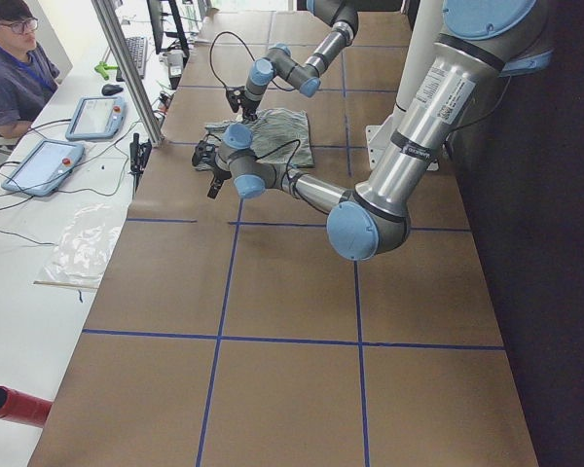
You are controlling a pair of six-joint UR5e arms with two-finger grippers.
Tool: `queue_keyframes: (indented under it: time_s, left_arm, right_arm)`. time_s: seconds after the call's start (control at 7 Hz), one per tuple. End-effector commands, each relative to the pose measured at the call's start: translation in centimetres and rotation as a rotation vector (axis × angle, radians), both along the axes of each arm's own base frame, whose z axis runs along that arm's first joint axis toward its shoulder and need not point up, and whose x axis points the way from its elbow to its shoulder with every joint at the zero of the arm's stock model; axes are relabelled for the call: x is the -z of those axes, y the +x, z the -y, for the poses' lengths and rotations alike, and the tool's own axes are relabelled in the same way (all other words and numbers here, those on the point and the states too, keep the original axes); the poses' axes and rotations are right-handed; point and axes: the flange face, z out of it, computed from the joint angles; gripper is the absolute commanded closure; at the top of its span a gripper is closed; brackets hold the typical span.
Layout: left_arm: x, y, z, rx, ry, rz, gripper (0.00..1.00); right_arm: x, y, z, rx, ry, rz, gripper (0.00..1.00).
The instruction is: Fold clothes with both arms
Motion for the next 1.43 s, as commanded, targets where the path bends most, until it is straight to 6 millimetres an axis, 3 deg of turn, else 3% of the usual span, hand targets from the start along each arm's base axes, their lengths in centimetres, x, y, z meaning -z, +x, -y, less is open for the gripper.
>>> queue_keyframes:
  time_s: [0.0, 0.14, 0.29, 0.43, 0.57, 0.71, 0.86, 1.14, 1.29]
  left_arm:
    - [0.2, 0.0, 0.0, 0.000, 0.003, -0.002, 0.00]
    - [0.3, 0.0, 0.0, -0.001, 0.005, -0.003, 0.00]
    - [0.2, 0.0, 0.0, -0.001, 0.004, -0.002, 0.00]
    - [0.7, -0.1, -0.2, -0.001, 0.013, -0.008, 0.00]
    - [0.7, -0.1, -0.2, -0.004, 0.014, -0.006, 0.00]
    - [1.2, -0.1, -0.5, -0.023, 0.015, -0.018, 0.00]
    - [3.4, -0.4, -1.4, -0.052, 0.028, -0.056, 0.00]
    - [7.0, -0.8, -3.8, -0.032, -0.015, -0.161, 0.00]
    - [7.5, 1.9, -8.2, -0.068, -0.059, -0.206, 0.00]
  right_arm:
    - [-4.5, 4.2, -1.7, -0.007, 0.008, -0.004, 1.00]
    - [-5.4, 4.4, -2.0, -0.006, 0.004, -0.013, 1.00]
    - [-5.2, 4.2, -2.0, -0.014, 0.008, -0.001, 0.01]
    - [-4.9, 4.6, -1.5, -0.017, 0.011, 0.004, 0.00]
    - [-3.4, 5.6, -0.4, -0.040, 0.017, 0.030, 0.00]
    - [-1.1, 7.5, 1.1, -0.034, -0.023, 0.146, 0.00]
    - [1.2, 10.4, 1.4, -0.057, -0.072, 0.316, 0.00]
    - [-0.1, 16.2, -4.7, -0.200, -0.161, 0.498, 0.00]
    - [-2.5, 19.2, -8.5, -0.254, -0.186, 0.591, 0.00]
